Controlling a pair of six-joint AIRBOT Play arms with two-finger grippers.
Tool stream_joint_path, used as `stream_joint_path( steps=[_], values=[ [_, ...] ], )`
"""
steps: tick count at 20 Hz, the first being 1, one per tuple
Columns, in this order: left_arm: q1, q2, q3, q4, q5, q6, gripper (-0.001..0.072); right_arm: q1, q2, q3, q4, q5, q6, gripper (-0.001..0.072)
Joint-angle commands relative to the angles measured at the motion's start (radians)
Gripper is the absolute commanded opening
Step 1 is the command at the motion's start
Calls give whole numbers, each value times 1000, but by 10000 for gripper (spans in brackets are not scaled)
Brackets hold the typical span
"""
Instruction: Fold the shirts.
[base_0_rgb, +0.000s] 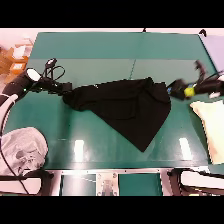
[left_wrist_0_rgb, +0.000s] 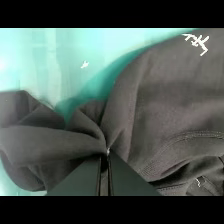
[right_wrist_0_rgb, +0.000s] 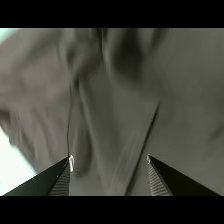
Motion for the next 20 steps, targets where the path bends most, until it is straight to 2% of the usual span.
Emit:
stream_joint_path(
  steps=[1,3,6,7,10,11,12,13,14,17,20],
  values=[
    [1,-2,2,-2,-29,9,37,151,55,-290,90,-95,3,542],
    [1,-2,2,-2,-39,9,37,288,42,-356,152,-222,3,542],
    [1,-2,2,-2,-49,10,37,423,10,-334,224,-346,4,529],
    [1,-2,2,-2,-57,10,37,445,-10,-314,234,-352,8,481],
    [1,-2,2,-2,-75,11,37,483,-86,-257,238,-351,49,436],
    [1,-2,2,-1,-82,11,37,491,-104,-245,239,-351,48,339],
    [1,-2,2,-1,-89,15,37,499,-110,-233,241,-351,48,193],
    [1,-2,2,-1,-94,29,37,500,-107,-217,241,-342,47,77],
    [1,-2,2,-1,-98,31,37,500,-96,-183,239,-322,44,17],
    [1,-2,2,1,-112,36,37,492,-30,1,239,-305,51,15],
    [1,-2,2,1,-111,36,37,479,-103,393,236,-299,81,14]
  ],
)
